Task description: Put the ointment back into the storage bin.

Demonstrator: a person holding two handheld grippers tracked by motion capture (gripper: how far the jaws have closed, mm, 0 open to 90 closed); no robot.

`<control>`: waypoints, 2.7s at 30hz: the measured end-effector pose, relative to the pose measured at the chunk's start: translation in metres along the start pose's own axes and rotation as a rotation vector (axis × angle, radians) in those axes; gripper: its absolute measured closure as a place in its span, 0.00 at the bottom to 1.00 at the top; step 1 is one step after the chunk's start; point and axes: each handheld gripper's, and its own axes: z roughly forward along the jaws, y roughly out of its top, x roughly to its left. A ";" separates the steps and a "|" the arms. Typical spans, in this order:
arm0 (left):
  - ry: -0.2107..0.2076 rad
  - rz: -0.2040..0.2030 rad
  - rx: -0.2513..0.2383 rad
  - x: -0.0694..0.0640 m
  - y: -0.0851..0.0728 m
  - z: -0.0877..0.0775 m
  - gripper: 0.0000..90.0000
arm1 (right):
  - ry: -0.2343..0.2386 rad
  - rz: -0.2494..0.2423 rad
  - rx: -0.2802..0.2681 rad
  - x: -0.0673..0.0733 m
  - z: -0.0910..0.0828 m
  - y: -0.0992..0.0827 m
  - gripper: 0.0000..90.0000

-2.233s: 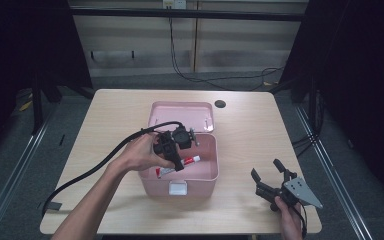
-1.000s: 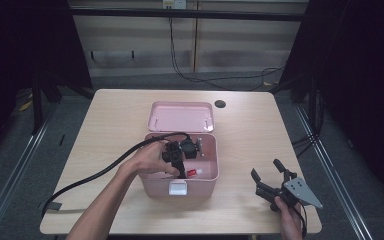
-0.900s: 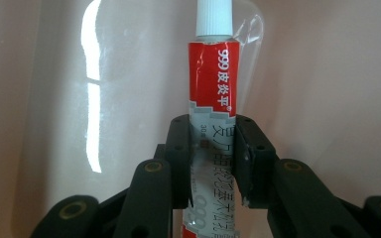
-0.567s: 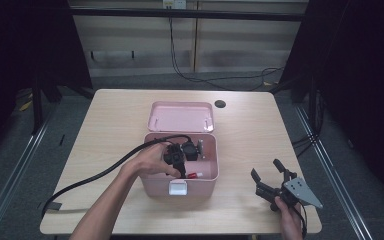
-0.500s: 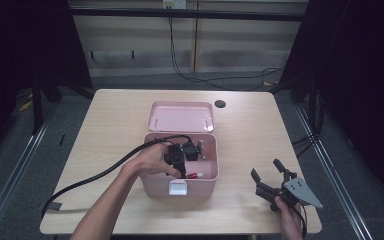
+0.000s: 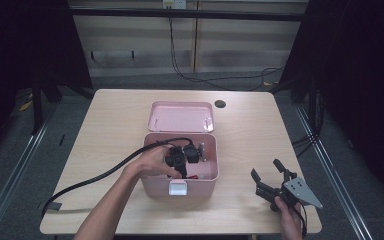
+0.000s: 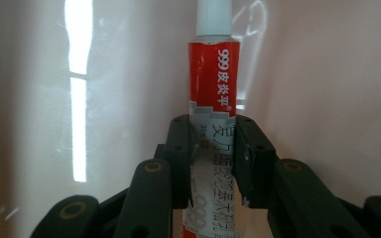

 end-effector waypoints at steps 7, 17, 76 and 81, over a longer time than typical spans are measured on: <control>0.031 0.008 -0.022 -0.002 0.000 0.003 0.79 | 0.000 0.000 0.000 0.000 0.000 0.000 0.15; 0.008 -0.006 -0.002 0.003 0.003 0.009 0.79 | 0.000 0.000 0.001 0.000 0.000 0.000 0.15; -0.020 -0.133 -0.038 0.011 0.002 0.003 0.44 | 0.002 -0.002 0.000 0.000 0.000 0.000 0.15; 0.010 -0.133 -0.089 0.009 -0.001 -0.011 0.42 | 0.001 -0.001 0.001 0.000 0.000 0.000 0.15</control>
